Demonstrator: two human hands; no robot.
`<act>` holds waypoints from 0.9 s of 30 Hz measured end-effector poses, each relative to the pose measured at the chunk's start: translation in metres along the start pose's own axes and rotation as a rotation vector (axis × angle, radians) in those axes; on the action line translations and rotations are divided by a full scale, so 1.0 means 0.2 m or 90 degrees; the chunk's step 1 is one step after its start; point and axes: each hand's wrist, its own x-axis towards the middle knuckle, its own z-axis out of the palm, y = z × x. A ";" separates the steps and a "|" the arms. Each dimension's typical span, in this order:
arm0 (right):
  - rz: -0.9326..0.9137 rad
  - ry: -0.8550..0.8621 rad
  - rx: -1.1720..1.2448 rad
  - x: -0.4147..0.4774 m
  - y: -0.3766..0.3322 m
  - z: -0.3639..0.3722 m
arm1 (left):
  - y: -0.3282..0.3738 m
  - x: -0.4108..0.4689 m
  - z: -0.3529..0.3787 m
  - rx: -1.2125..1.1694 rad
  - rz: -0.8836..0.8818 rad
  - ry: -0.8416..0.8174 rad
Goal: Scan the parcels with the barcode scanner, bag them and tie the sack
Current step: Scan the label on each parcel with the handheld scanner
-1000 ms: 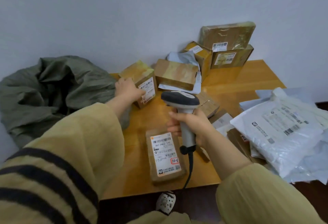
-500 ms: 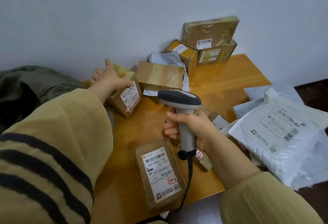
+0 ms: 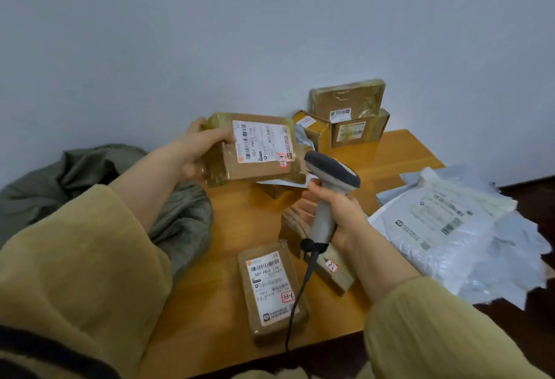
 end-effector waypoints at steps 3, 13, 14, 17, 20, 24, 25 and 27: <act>-0.050 0.026 0.047 -0.04 -0.01 -0.06 | -0.04 -0.13 0.10 -0.066 0.001 -0.055; -0.125 -0.063 0.176 -0.16 -0.08 -0.23 | -0.13 -0.32 0.31 -0.037 0.032 -0.261; -0.130 -0.066 0.174 -0.18 -0.09 -0.24 | -0.12 -0.34 0.32 -0.033 0.051 -0.279; -0.141 -0.079 0.175 -0.19 -0.10 -0.25 | -0.09 -0.38 0.35 0.000 0.088 -0.290; -0.148 -0.063 0.168 -0.20 -0.10 -0.25 | -0.08 -0.40 0.37 0.011 0.099 -0.274; -0.157 -0.030 0.169 -0.20 -0.09 -0.24 | -0.07 -0.40 0.41 0.006 0.139 -0.279; -0.157 -0.030 0.172 -0.20 -0.09 -0.24 | -0.06 -0.40 0.41 0.009 0.136 -0.277; -0.156 -0.038 0.178 -0.20 -0.09 -0.25 | -0.04 -0.40 0.41 0.018 0.122 -0.272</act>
